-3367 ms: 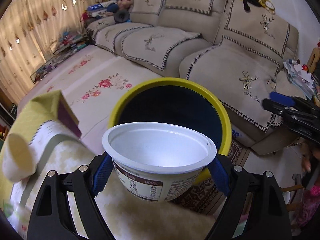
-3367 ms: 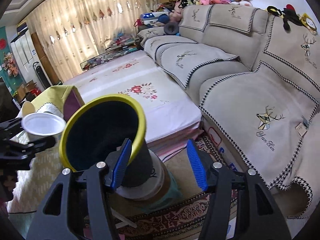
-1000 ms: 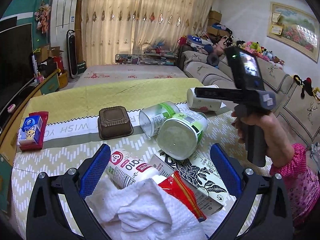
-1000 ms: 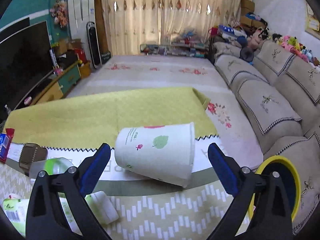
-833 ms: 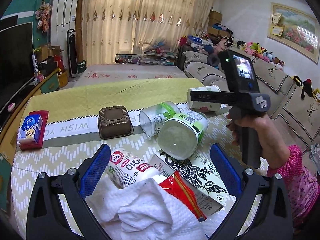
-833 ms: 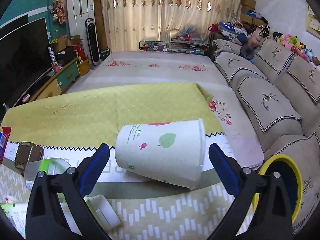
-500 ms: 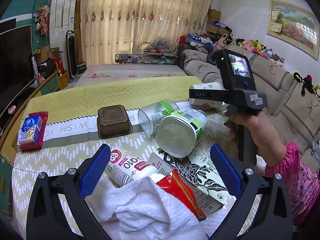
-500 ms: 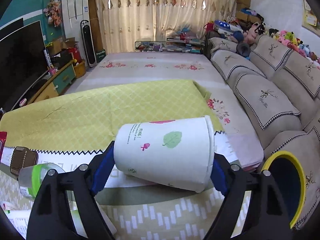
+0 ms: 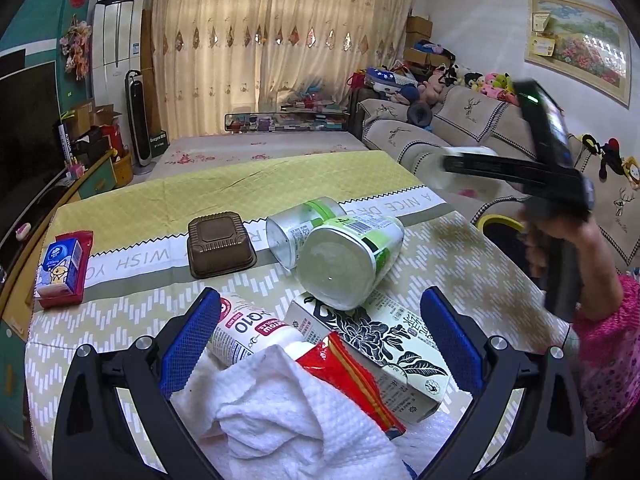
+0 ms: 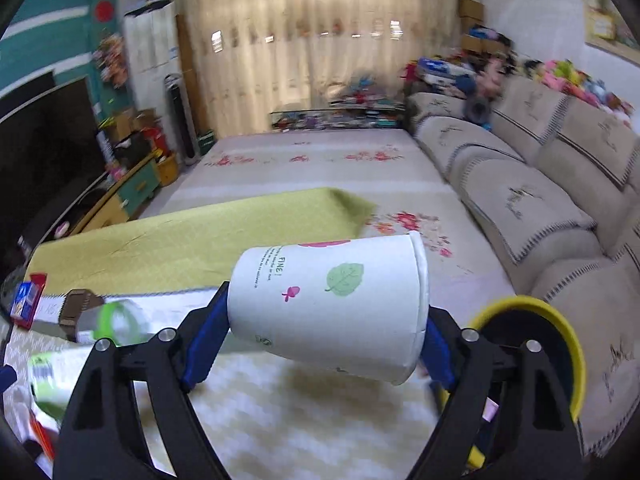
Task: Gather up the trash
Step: 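Carry the paper cup over the bin and open the right gripper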
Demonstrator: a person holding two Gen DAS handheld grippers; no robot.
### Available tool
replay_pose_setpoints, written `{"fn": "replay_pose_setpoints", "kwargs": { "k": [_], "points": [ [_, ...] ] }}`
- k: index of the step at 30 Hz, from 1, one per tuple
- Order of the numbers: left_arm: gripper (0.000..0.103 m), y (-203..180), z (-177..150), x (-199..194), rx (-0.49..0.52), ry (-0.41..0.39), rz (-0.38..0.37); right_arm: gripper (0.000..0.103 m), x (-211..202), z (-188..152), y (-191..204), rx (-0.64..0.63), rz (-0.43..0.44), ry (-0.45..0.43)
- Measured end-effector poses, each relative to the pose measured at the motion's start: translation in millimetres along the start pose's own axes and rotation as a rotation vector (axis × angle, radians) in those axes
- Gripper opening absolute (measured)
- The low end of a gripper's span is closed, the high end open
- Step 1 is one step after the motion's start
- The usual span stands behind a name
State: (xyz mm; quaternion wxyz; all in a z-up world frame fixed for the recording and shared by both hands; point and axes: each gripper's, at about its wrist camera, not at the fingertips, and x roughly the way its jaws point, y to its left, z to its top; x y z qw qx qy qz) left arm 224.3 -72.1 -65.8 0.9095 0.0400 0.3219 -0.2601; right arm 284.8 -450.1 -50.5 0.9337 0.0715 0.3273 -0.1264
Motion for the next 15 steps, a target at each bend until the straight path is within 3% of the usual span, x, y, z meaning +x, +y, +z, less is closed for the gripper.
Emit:
{"fn": "replay_pose_setpoints", "kwargs": {
  "k": [5,8,15],
  "points": [
    [0.098,-4,-1,0,0.008,0.001,-0.01,0.078,-15,-21,-88,0.144,-0.138,0.003],
    [0.098,-6,-2,2,0.014,0.005,-0.013,0.078,-8,-36,-138,0.222,-0.209,0.055],
    [0.098,-6,-2,4,0.014,0.012,-0.01,0.079,9,-59,-188,0.302,-0.294,0.127]
  ]
}}
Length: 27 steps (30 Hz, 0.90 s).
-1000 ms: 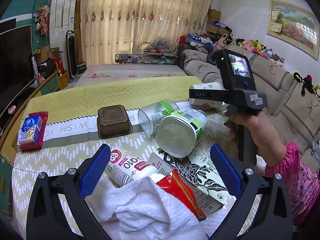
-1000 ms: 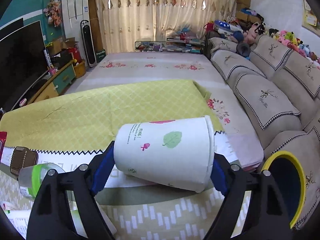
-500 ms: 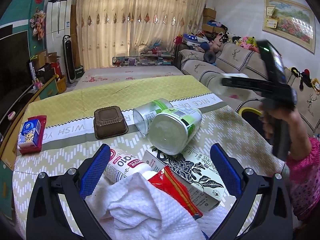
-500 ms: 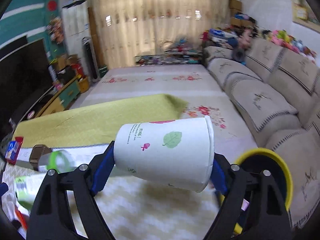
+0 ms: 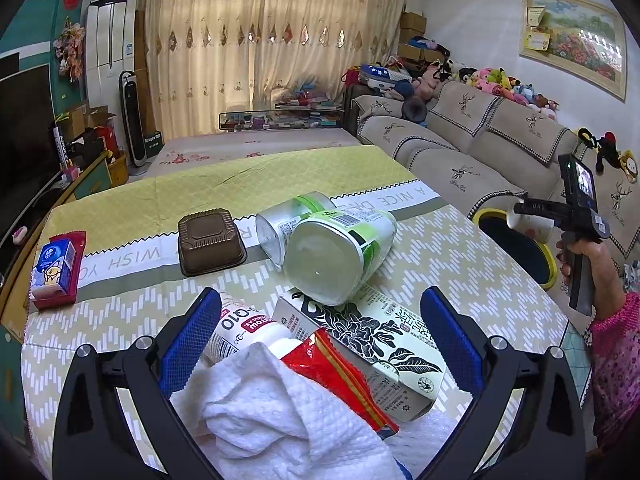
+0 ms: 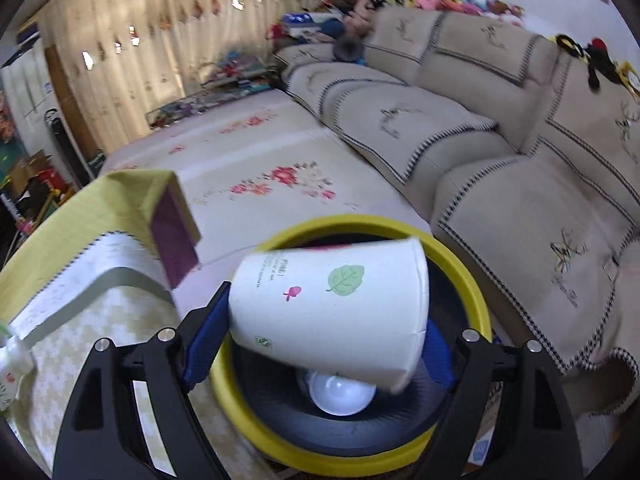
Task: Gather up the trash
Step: 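Carry the paper cup over the bin and open the right gripper, then grasp the green-labelled bottle with the left gripper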
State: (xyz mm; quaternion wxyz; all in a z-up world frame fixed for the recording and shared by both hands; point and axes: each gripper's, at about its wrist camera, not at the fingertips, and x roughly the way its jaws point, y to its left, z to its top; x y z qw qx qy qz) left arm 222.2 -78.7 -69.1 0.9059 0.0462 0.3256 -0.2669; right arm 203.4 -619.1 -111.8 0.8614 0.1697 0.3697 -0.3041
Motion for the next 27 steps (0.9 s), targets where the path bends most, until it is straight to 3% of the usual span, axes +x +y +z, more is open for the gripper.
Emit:
{"fn": "replay_pose_setpoints", "kwargs": {
  "k": [5,9,13,17,21,27],
  "points": [
    [0.098,1,0,1,-0.001,0.002,-0.001,0.084,-1,-1,-10,0.037,-0.004,-0.019],
    [0.098,1,-1,2,0.0,0.009,-0.002,0.084,-24,-10,-1,0.034,0.047,-0.058],
    [0.098,-1,0,7,-0.012,0.031,-0.013,0.088,-63,-35,12,-0.005,0.101,-0.15],
    [0.098,-4,5,15,-0.026,0.104,-0.021,0.089,-95,-60,31,-0.087,0.11,-0.224],
    [0.098,-14,19,17,0.032,0.125,-0.028,0.089,-109,-78,41,-0.17,0.122,-0.257],
    [0.098,-24,47,23,0.159,0.135,-0.017,0.089,-108,-83,34,-0.128,0.171,-0.25]
  ]
}}
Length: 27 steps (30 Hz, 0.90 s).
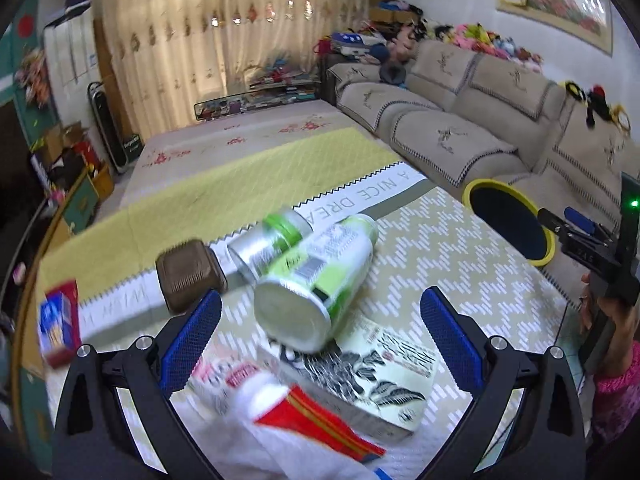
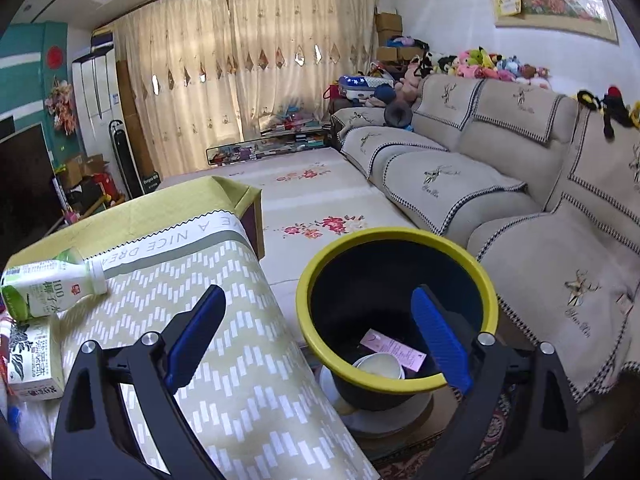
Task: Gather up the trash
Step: 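Grasp the green-labelled bottle with the left gripper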
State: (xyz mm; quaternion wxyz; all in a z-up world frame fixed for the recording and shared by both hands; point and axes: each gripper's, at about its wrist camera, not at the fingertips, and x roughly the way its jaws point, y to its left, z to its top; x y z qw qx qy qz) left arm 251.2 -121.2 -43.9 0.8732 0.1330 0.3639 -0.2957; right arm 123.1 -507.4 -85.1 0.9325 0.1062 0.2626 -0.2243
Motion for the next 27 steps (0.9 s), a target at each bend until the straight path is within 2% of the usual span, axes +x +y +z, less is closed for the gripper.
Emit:
{"fn": "replay_pose_setpoints", "kwargs": {
  "k": [2,5,6,8,11,14,18,22,27],
  "points": [
    [0.098,-1,7,7,0.039,0.03,-0.01,0.089,-1,-1,-4,0.015,0.008,-0.003],
    [0.086,-4,15,20,0.089,0.082,0.015,0.089,3,0,-6,0.032,0.02,0.013],
    [0.085,-5,17,24,0.095,0.099,0.015,0.089,4,0,-7,0.036,0.021,0.018],
    [0.085,-3,21,33,0.099,0.126,-0.006,0.089,6,0,-10,0.043,0.027,0.026],
    [0.078,-4,24,43,0.116,0.152,-0.033,0.089,9,1,-12,0.054,0.028,0.038],
    [0.075,-7,25,53,0.139,0.184,-0.036,0.089,10,1,-12,0.055,0.027,0.043],
    [0.066,-10,24,60,0.158,0.196,-0.044,0.089,11,0,-11,0.051,0.025,0.053],
    [0.065,-15,23,69,0.174,0.217,-0.039,0.089,15,0,-11,0.056,0.029,0.062],
    [0.058,-21,26,76,0.169,0.224,-0.057,0.089,13,0,-14,0.071,0.038,0.055]
  ]
}}
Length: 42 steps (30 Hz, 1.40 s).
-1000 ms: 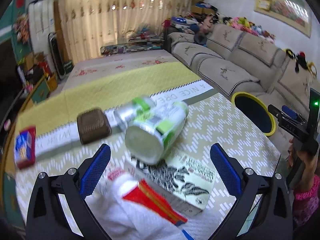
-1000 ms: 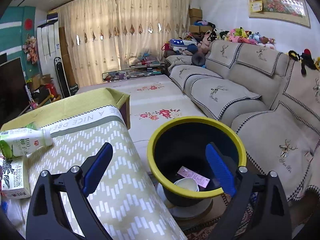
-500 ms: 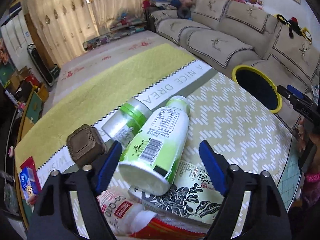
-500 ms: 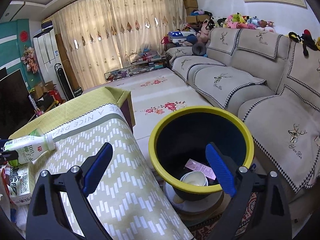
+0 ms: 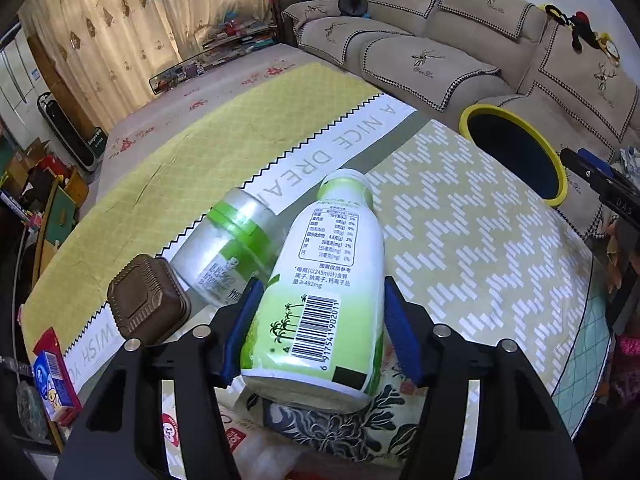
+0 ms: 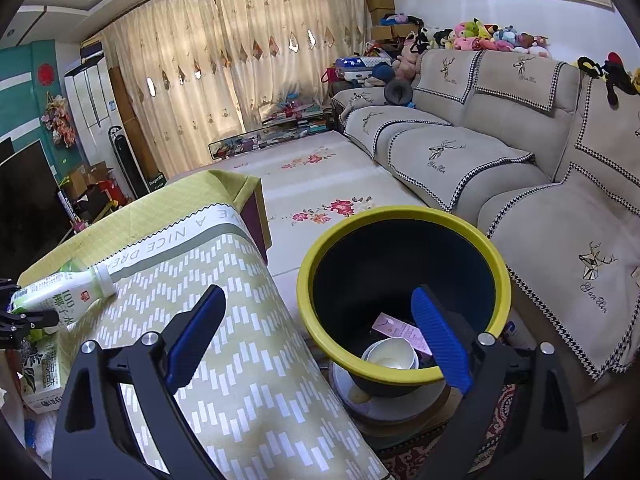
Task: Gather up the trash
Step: 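Grasp the green-labelled bottle with the left gripper, then carry the green bottle over the bin and open the left gripper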
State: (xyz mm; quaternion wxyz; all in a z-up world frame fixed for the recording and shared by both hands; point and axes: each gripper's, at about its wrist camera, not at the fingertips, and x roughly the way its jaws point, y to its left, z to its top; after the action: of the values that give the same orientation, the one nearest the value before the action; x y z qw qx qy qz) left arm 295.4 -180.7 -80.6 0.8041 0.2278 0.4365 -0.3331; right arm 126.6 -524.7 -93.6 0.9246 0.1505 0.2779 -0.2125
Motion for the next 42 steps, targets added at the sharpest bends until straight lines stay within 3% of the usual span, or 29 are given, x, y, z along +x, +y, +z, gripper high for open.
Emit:
{"fn": "replay_pose_setpoints", "kwargs": {
  "k": [5,13,19,24,33,42],
  "points": [
    [0.052,-8,9,-13,-0.009,-0.058,-0.002,0.089,1,0,-3,0.012,0.009,0.002],
    [0.052,-35,20,-29,0.018,-0.085,0.011,0.089,-4,-1,-10,0.029,0.033,-0.019],
    [0.052,-76,36,-52,0.095,-0.131,-0.012,0.089,-26,6,-28,0.033,0.035,-0.073],
    [0.052,-119,56,-54,0.163,-0.151,-0.064,0.089,-49,16,-62,0.044,-0.028,-0.12],
    [0.052,-211,112,-13,0.263,-0.143,-0.16,0.089,-65,1,-135,0.122,-0.135,-0.098],
    [0.052,-275,163,66,0.282,-0.054,-0.212,0.089,-62,-15,-181,0.194,-0.172,-0.066]
  ]
}}
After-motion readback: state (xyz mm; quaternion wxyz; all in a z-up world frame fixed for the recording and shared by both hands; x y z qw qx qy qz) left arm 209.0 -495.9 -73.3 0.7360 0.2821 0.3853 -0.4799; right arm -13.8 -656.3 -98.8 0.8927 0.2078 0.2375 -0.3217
